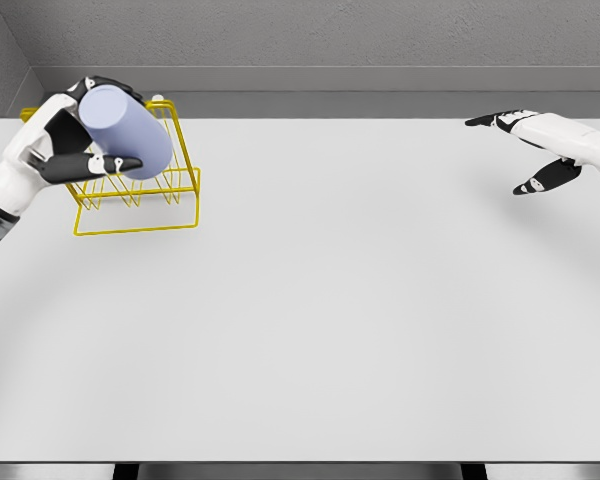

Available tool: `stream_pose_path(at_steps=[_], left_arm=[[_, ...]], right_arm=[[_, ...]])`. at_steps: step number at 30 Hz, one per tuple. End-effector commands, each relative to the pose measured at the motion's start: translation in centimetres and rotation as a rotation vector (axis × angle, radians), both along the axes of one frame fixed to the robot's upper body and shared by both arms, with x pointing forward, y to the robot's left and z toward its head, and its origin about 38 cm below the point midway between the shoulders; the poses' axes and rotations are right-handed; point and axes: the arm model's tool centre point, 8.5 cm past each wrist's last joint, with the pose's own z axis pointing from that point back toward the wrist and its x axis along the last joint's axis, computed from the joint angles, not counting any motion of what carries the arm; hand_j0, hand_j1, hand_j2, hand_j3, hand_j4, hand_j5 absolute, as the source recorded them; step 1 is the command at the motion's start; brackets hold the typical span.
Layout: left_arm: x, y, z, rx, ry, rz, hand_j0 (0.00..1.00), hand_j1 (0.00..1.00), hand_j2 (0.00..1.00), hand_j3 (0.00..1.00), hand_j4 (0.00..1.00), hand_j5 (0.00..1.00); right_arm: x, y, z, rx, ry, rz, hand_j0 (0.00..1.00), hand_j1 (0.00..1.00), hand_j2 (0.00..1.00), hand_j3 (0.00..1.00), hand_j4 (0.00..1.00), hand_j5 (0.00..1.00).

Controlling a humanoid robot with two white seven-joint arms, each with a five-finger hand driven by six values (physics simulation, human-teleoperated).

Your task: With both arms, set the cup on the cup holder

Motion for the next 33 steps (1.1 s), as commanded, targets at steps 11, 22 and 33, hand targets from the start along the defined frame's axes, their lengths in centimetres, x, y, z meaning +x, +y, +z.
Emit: stream_pose_path(at_steps=[11,22,33], left_arm=[[0.6,0.7,0.9,-0.005,0.007,0.013,0.45,0.45,0.45,0.45,0.45,0.45],[0.7,1.4,0.8,-0.017,0.008,0.032,0.45,0.45,0.45,0.45,0.45,0.45],[0.7,-0.8,-0.5,-0.018,0.018,-0.006,0.45,0.45,0.45,0.45,0.45,0.45]], right_arm=[[0.0,-0.1,0.0,0.008,0.0,-0.004,1.0,1.0,1.0,1.0,1.0,1.0],[0.0,0.0,0.0,0.006,0.0,-0.002,1.0,1.0,1.0,1.0,1.0,1.0],[0.0,-0.1,0.0,0.006,0.0,-0.004,1.0,1.0,1.0,1.0,1.0,1.0]])
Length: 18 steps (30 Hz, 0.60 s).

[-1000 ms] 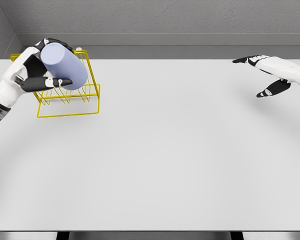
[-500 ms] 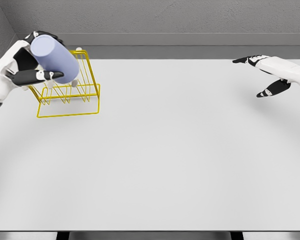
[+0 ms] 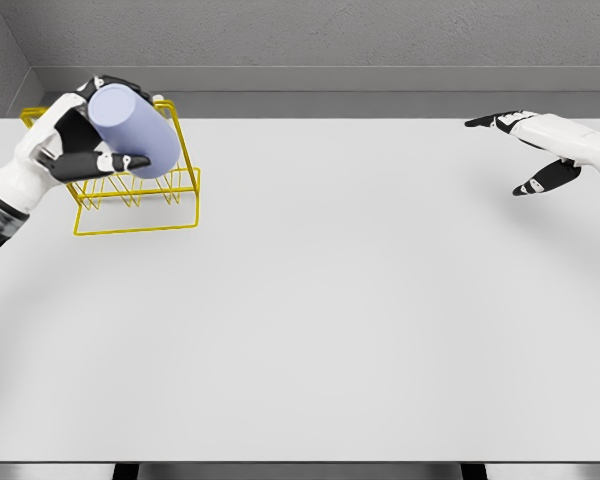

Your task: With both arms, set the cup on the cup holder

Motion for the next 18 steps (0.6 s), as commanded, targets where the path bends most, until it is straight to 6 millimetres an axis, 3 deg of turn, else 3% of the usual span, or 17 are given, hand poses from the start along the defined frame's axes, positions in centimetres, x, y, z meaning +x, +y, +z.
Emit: stream_pose_path(at_steps=[1,13,18], left_arm=[[0.0,-0.1,0.0,-0.003,0.0,-0.004,0.45,0.45,0.45,0.45,0.45,0.45],[0.2,0.8,-0.1,0.012,0.03,0.009,0.45,0.45,0.45,0.45,0.45,0.45],[0.6,1.0,-1.1,0.016,0.056,0.027,0.45,0.45,0.45,0.45,0.45,0.45]], right_arm=[[0.0,0.0,0.1,0.007,-0.002,-0.003,1.0,1.0,1.0,1.0,1.0,1.0],[0.0,0.0,0.0,0.007,0.0,-0.003,1.0,1.0,1.0,1.0,1.0,1.0],[0.0,0.0,0.0,0.007,0.0,-0.003,1.0,1.0,1.0,1.0,1.0,1.0]])
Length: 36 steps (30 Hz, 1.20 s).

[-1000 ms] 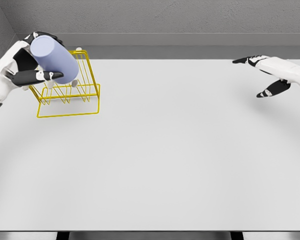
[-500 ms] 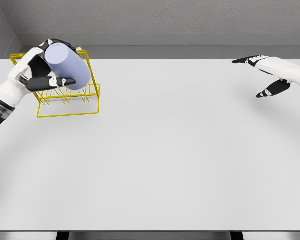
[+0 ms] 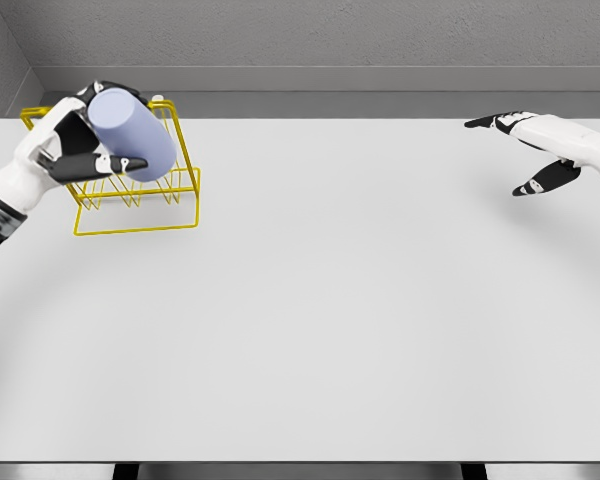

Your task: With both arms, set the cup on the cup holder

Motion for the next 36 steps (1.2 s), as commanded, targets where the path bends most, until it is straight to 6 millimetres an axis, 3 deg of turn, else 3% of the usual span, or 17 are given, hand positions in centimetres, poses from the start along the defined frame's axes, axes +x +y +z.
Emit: stream_pose_path(at_steps=[1,2,5,8,23,28,36], left_arm=[[0.1,0.1,-0.3,-0.001,0.01,0.007,0.45,0.45,0.45,0.45,0.45,0.45],[0.0,-0.1,-0.3,-0.002,0.008,0.001,0.48,0.48,0.48,0.48,0.48,0.48],[0.0,-0.1,-0.1,0.003,0.003,-0.002,0.87,0.87,0.87,0.87,0.87,0.87],[-0.1,0.1,0.0,0.007,0.002,-0.001,0.98,0.98,0.98,0.98,0.98,0.98],[-0.2,-0.2,0.5,0.017,-0.013,-0.013,1.0,1.0,1.0,1.0,1.0,1.0],[-1.2,-1.5,2.5,0.012,-0.078,-0.061,1.0,1.0,1.0,1.0,1.0,1.0],[-3.6,-0.2,3.6,0.029,-0.118,-0.055,1.0,1.0,1.0,1.0,1.0,1.0]], right_arm=[[0.0,-0.1,0.1,0.007,-0.001,-0.004,1.0,1.0,1.0,1.0,1.0,1.0],[0.0,-0.1,0.1,0.007,-0.001,-0.004,1.0,1.0,1.0,1.0,1.0,1.0],[0.0,-0.1,0.1,0.007,-0.001,-0.004,1.0,1.0,1.0,1.0,1.0,1.0],[0.0,-0.1,0.1,0.007,-0.001,-0.004,1.0,1.0,1.0,1.0,1.0,1.0],[0.0,0.0,0.1,0.008,-0.001,-0.002,1.0,1.0,1.0,1.0,1.0,1.0],[0.0,0.0,0.1,0.006,-0.001,-0.002,1.0,1.0,1.0,1.0,1.0,1.0],[0.0,-0.1,0.1,0.007,-0.001,-0.004,1.0,1.0,1.0,1.0,1.0,1.0]])
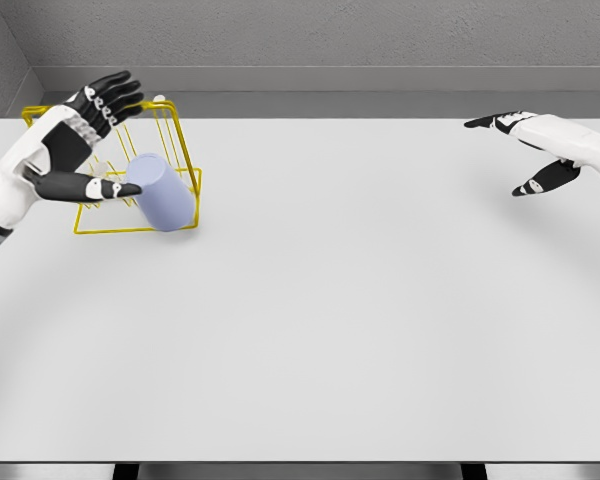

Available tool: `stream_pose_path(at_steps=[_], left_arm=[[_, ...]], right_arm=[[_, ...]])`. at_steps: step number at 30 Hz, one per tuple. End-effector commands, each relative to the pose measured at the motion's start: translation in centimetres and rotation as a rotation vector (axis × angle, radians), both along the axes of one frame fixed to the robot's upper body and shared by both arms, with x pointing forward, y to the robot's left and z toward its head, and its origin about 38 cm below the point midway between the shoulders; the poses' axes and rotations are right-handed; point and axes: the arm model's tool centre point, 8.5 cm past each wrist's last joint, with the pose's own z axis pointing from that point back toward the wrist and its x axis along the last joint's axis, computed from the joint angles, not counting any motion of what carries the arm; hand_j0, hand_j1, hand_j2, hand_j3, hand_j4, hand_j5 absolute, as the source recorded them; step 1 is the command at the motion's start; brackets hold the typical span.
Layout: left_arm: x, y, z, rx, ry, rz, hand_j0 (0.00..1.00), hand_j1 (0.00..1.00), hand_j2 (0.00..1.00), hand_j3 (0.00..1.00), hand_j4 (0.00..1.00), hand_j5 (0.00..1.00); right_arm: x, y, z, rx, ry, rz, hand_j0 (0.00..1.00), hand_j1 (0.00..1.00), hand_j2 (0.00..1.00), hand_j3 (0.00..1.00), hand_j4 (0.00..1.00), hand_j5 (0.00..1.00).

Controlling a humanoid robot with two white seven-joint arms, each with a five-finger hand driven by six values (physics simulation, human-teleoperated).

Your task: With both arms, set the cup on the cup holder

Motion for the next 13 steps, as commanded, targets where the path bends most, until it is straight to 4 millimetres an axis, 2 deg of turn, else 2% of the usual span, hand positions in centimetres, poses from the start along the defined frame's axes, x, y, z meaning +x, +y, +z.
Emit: stream_pose_path(at_steps=[1,5,13], left_arm=[[-0.3,0.3,1.3,-0.001,-0.034,0.0,1.0,1.0,1.0,1.0,1.0,1.0],[-2.4,0.3,1.7,0.007,-0.059,-0.016,1.0,1.0,1.0,1.0,1.0,1.0],[-4.1,0.5,1.1,0.001,-0.038,-0.034,1.0,1.0,1.0,1.0,1.0,1.0]], right_arm=[[0.0,-0.1,0.1,0.005,-0.001,-0.004,1.0,1.0,1.0,1.0,1.0,1.0],[0.0,-0.2,0.1,0.005,-0.003,-0.005,1.0,1.0,1.0,1.0,1.0,1.0],[0.0,0.1,0.3,0.01,-0.011,0.0,1.0,1.0,1.0,1.0,1.0,1.0]])
